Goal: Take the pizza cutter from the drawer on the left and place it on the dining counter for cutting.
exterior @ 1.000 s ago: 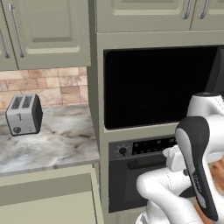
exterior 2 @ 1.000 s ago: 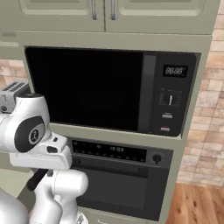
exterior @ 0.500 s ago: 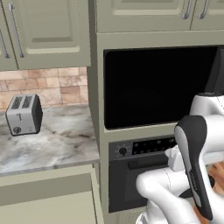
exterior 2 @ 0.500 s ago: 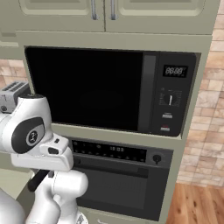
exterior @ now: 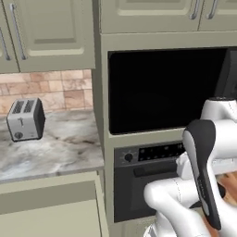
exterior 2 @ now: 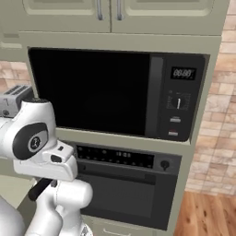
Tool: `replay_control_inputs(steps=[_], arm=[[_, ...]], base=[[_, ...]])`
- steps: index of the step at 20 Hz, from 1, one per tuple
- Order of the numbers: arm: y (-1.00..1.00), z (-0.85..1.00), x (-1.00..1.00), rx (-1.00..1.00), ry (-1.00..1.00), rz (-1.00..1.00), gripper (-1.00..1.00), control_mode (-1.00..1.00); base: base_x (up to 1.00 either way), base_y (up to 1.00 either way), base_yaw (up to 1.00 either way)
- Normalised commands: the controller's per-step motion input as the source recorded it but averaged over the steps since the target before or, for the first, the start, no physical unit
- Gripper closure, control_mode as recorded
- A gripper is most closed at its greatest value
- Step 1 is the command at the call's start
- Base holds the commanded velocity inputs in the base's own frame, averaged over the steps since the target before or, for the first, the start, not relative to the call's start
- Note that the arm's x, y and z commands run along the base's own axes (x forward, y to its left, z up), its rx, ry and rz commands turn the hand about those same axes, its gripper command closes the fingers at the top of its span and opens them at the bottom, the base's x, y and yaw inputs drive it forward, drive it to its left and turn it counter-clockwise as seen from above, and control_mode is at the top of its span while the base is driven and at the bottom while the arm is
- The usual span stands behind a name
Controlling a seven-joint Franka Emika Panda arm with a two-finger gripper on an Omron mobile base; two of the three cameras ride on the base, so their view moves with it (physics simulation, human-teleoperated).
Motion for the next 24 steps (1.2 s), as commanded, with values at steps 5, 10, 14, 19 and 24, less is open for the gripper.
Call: replay_control_inputs(steps=[5, 10, 14, 19, 24], arm=[[0.00, 0.00, 0.00, 0.00, 0.00, 0.00, 1.00, 1.00], [0.00, 0.00, 0.00, 0.00, 0.00, 0.00, 1.00, 1.00], [0.00, 0.00, 0.00, 0.00, 0.00, 0.00, 1.00, 1.00], [0.00, 0.00, 0.00, 0.00, 0.00, 0.00, 1.00, 1.00], [0.00, 0.00, 0.00, 0.00, 0.00, 0.00, 1.00, 1.00]], base=[[-0.97, -0.74, -0.20], [-0.87, -0.75, -0.41], [-0.40, -0.70, -0.21], [0.06, -0.33, 0.22], [0.10, -0.15, 0.97]])
